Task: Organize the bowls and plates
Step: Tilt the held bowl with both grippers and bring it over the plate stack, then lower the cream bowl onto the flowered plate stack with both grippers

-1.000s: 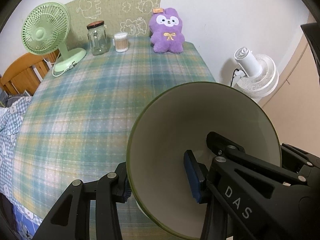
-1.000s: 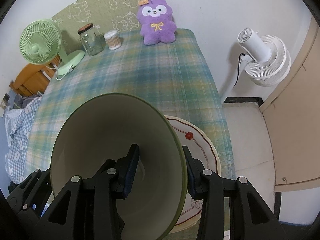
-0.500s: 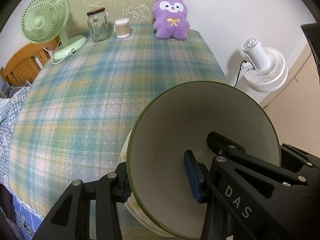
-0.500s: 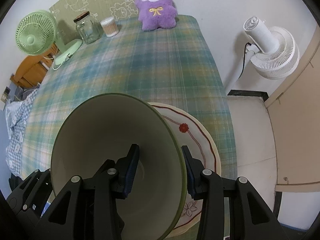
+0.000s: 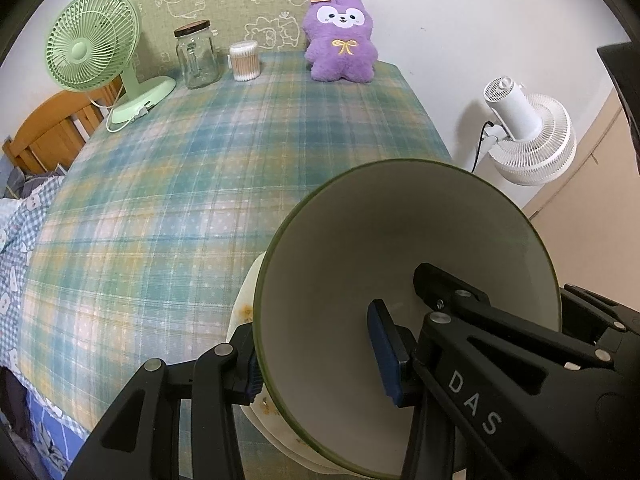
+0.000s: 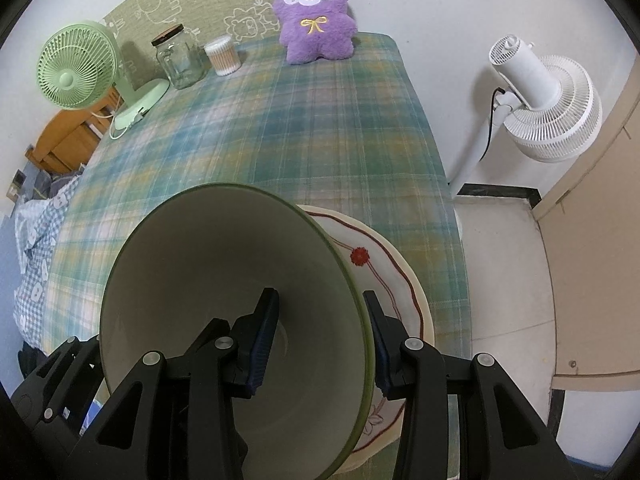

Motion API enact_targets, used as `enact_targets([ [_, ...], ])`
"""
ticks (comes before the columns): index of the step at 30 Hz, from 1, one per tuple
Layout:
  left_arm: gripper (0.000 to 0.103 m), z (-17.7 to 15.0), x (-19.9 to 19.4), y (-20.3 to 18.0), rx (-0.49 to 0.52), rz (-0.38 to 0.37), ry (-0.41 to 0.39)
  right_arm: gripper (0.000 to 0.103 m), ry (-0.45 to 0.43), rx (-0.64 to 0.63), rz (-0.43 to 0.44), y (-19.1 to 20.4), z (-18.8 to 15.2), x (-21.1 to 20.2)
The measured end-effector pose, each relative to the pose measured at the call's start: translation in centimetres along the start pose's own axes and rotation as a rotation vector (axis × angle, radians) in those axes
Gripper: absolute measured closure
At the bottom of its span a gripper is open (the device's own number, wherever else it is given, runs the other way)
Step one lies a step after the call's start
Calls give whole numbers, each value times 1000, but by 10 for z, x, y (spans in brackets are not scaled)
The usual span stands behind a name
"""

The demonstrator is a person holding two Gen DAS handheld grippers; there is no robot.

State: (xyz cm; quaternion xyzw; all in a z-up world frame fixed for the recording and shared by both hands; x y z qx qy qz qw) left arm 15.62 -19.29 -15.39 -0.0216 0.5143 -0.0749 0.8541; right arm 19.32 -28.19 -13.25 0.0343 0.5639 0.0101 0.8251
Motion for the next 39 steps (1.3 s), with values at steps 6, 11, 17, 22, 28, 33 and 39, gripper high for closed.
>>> enact_targets([
  [6,56,0,2,0,-3,-8,-4,58,-7,-3,0,1,0,1],
  [11,48,0,3,-1,-1,-27,1,56,-6,-5,13,0,0,1],
  [17,28,2,-3,1,-17,-40,-23,26,-33,16,-20,-7,3,-7],
  [22,26,4,-9,1,-12,-38,-45,25,-56,10,-45,-8,5,-14],
  [28,24,7,-21,2,-8,-23,-83,25,-99,-16,-60,-5,8,-28],
  [33,23,11,-33,3,0,-10,-120,25,-135,-27,-60,0,12,-41],
  [39,22,15,-50,9,0,10,-171,24,-186,-33,-57,7,15,-60],
])
Point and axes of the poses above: each gripper's, at about its wrist camera, not at the fingertips, and x roughly the way its jaws point, y to its left, z to its top, the point moved 7 cm from there along x, roughly the way its jaws point, and after that the axes turned 4 degrees about -z, right-handed, at the moved point
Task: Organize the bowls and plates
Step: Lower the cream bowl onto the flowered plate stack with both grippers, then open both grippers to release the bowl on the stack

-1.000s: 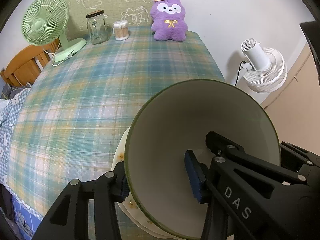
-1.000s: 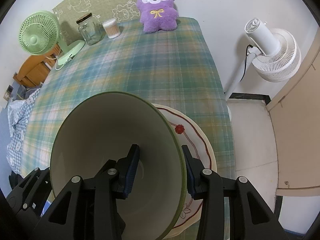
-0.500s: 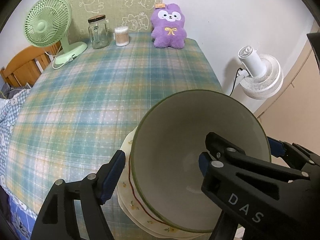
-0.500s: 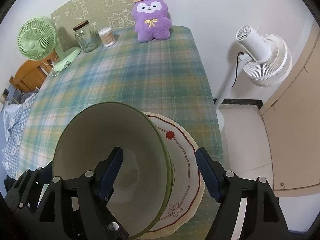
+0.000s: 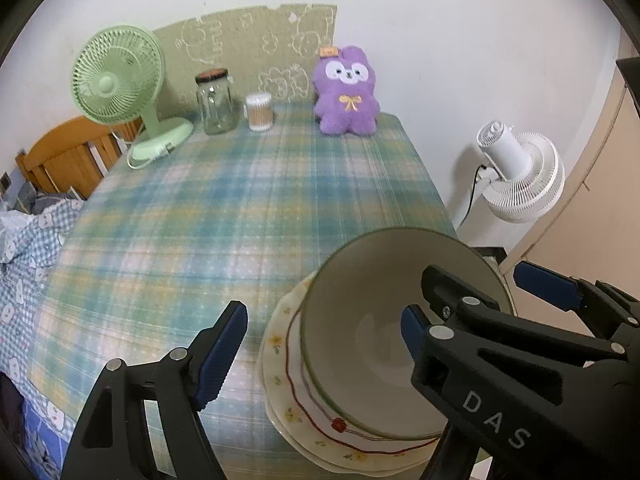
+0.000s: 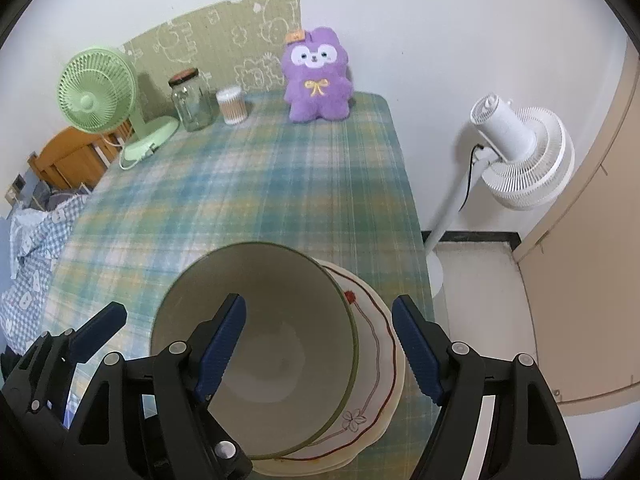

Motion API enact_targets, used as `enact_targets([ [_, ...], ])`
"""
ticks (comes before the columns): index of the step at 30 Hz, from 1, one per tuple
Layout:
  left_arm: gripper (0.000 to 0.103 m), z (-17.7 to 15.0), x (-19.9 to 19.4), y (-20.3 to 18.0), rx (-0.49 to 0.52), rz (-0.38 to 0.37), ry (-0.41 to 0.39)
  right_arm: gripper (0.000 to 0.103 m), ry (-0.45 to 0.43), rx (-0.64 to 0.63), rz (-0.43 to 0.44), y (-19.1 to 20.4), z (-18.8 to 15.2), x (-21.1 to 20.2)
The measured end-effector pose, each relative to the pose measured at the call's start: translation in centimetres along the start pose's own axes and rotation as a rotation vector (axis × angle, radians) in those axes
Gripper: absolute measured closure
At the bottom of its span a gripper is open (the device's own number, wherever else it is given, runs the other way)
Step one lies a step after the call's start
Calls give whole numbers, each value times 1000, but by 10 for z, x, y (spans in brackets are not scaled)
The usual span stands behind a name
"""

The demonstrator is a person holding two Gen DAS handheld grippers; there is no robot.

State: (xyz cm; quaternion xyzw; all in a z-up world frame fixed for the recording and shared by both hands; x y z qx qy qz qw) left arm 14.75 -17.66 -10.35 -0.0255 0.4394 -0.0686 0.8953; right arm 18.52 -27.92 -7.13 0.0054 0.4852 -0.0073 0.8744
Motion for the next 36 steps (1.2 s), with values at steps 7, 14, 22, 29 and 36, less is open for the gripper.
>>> enact_targets([
  [7,19,9,-22,13,9,17,-76,21,-76,11,-11,11,8,-24],
  [14,14,18,-47,39,21,20,-135,20,-134,18,-36,36,15,-49],
  [22,9,20,-74,85,16,30,-184,12,-202,52,-37,76,16,-72],
  [29,6,15,-91,127,18,43,-220,11,-222,58,-59,111,8,-85],
  [36,4,8,-102,166,41,41,-231,11,-257,101,-78,139,-5,-94],
])
Point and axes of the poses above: each gripper's, at about its wrist camera, not at the fingertips, and x roughly the way its jaws point, y to its left, z to its top, the point moved 7 cm from there along x, roughly the way its jaws point, and after that the axes turned 4 degrees about -z, right-handed, at the moved point
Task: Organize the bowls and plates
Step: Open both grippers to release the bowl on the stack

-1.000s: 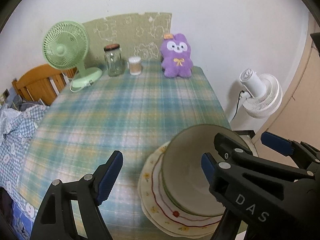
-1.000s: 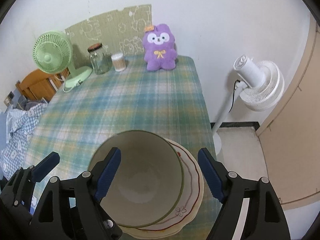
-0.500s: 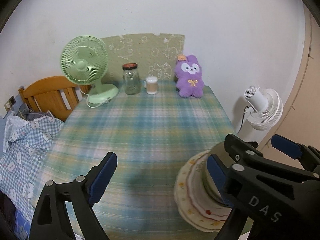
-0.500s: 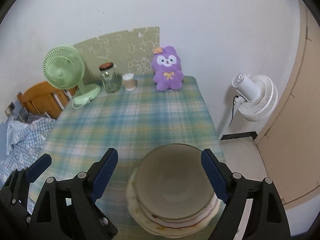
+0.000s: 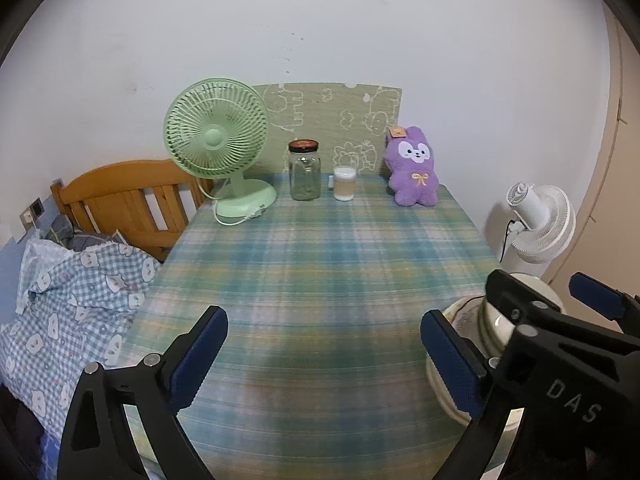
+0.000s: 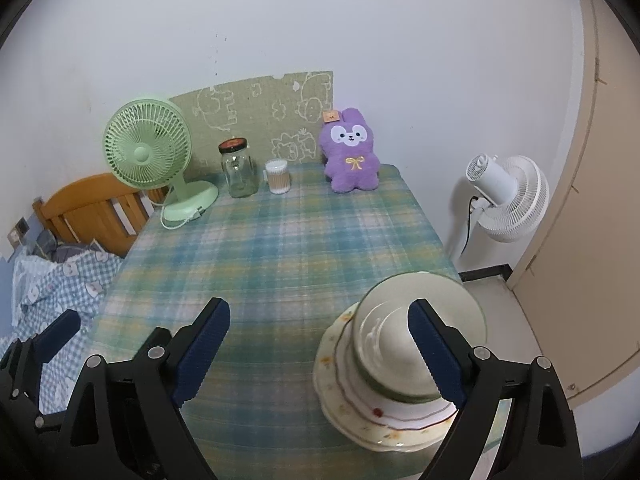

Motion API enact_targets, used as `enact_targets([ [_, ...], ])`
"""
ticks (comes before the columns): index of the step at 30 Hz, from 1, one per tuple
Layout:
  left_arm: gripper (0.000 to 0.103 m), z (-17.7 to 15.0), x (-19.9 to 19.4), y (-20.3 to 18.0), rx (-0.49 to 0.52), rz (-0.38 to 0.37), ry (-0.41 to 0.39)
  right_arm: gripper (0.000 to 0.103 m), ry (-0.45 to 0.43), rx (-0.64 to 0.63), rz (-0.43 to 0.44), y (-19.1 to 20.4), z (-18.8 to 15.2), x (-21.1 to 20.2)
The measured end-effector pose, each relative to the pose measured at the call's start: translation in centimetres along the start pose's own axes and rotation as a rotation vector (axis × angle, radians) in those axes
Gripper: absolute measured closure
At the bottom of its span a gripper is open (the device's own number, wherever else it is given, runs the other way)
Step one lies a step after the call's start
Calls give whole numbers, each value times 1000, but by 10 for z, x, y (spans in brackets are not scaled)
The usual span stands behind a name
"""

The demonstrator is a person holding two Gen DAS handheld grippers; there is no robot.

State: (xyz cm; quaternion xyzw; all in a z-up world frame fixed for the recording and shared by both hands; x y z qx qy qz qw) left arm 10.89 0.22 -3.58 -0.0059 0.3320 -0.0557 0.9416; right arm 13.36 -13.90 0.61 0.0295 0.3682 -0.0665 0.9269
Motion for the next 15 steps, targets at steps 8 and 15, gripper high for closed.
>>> enact_targets([
  [8,3,-7,-6,35,51,-2,-32,11,-41,49,-44,19,-17,-11],
  [15,2,-18,1,66,113,15,-32,11,-73,41,-80,35,-37,-9],
])
Point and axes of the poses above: each gripper's, at about its wrist camera, not at the fingertips, and x roughly the way its jaws point, y to its left, z to its top, the point moved 7 cm from there along x, roughly the way its jaws point, and after that the axes turned 4 degrees about -z, right-handed, at the moved point
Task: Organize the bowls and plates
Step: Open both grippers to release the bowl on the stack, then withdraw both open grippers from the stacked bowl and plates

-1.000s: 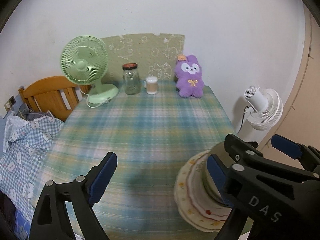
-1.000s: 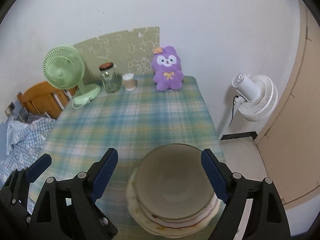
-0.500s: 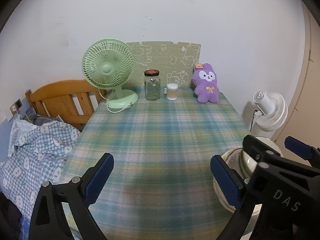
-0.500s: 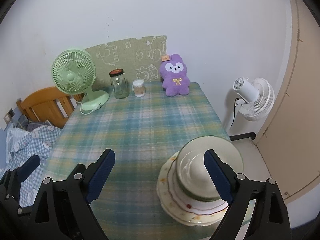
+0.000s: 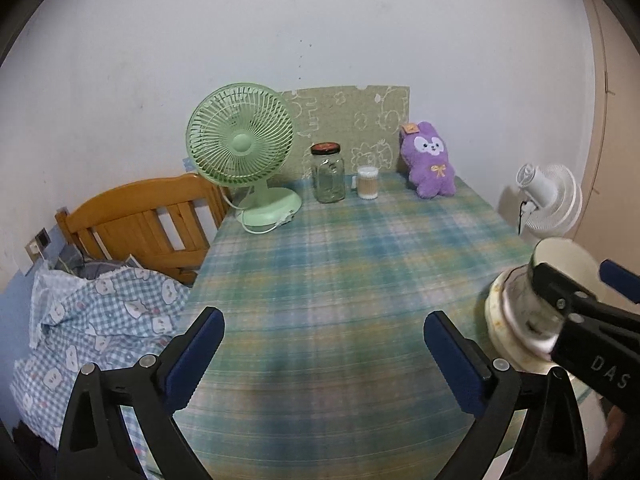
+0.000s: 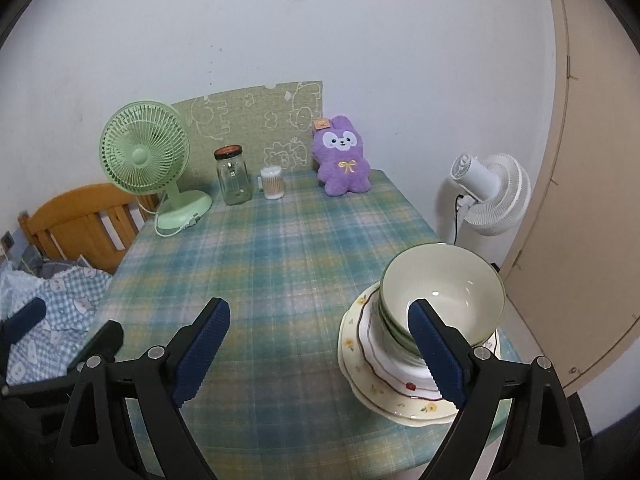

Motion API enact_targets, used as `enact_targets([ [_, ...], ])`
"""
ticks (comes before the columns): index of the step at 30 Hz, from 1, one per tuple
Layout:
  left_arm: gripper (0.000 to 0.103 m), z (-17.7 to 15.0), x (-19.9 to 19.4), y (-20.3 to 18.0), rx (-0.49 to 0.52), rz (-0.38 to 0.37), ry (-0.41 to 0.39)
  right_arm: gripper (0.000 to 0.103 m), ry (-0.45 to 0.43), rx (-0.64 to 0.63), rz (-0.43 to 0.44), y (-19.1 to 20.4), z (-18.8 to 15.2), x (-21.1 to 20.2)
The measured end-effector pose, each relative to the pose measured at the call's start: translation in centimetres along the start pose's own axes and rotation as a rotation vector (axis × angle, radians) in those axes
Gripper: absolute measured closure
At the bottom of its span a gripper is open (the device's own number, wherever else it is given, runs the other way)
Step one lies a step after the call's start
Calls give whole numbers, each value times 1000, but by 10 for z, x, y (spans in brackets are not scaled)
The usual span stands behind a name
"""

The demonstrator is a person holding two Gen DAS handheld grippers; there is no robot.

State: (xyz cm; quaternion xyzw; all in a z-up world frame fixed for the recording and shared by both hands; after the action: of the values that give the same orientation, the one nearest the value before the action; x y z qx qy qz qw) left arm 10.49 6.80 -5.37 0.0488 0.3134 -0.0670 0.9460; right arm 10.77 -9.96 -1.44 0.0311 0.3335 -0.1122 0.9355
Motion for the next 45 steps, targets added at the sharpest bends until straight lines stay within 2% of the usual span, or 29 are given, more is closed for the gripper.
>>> enact_targets([
  [5,2,-12,-2,13,2,6,-37,11,-33,-38,5,8,-11,-1],
  [11,2,-31,3,16,-11,2,-32,11,-39,-65,17,14,-28,3],
  [18,2,-36,-3,16,-52,1,-56,11,-45,-66,31,13,-41,0],
  [37,0,-43,-15,15,-97,41,-100,11,-75,-85,61,10,-47,-6],
  [45,0,-43,-13,14,-100,23,-90,11,-72,-84,57,10,-46,-7],
])
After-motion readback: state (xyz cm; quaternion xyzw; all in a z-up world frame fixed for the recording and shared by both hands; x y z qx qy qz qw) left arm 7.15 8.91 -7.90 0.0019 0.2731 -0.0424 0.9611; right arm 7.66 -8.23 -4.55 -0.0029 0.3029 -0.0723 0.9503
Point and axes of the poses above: each gripper's, at about its wrist camera, not at the fingertips, and x roughly the way its jaws point, y to its left, z to its top, the point moved 7 cm from there along x, roughly the way its jaws point, and after that the axes turned 4 degrees about -z, right-handed, at the moved point
